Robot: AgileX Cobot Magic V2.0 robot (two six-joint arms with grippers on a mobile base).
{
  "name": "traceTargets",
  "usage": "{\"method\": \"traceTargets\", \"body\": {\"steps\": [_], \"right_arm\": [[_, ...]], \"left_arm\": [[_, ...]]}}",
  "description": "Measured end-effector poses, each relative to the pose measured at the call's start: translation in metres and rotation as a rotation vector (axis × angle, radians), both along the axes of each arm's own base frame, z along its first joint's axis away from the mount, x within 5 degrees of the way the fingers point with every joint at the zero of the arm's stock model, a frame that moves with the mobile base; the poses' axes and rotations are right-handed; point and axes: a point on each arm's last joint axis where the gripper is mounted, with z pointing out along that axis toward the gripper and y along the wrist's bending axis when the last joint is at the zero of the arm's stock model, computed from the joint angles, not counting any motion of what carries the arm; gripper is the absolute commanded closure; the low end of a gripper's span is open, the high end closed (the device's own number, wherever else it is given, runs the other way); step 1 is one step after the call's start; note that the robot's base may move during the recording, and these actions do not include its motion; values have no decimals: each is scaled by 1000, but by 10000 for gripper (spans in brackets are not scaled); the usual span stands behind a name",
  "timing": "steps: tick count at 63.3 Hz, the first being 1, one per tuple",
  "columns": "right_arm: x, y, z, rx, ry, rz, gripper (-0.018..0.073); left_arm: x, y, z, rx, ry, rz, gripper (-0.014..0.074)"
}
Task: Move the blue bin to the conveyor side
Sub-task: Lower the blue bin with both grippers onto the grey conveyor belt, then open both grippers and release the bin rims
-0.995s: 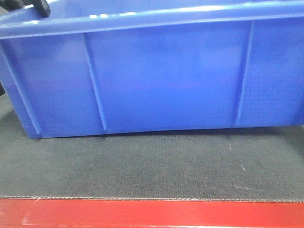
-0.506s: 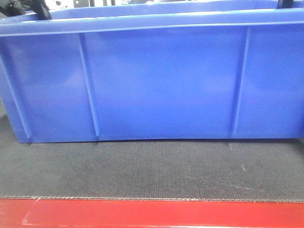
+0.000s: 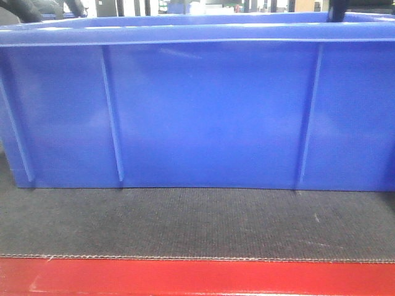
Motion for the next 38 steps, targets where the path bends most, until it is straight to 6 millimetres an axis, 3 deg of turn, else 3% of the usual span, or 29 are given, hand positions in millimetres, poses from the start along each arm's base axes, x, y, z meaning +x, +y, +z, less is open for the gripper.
{"method": "traceTargets", "body": {"steps": [11,18,31,35,38], "right_arm": [[-2,-1,18,10,-47,-1,63],[-12,-3,41,21,-98,-2,143],[-43,-9,88,43,-213,-2,564],[-57,-13,102,45,-255,4,666],[-67,-15,112,47,-285,9,633]], "left_arm": [[-8,0,14,-8,-41,-2,185],[-17,0,29,-11,-77,-2,269],[-46,3,65,-18,-154,-7,636],[-57,4,79,-21,-192,-7,606],[-68,5,91,-24,-222,-8,598]]}}
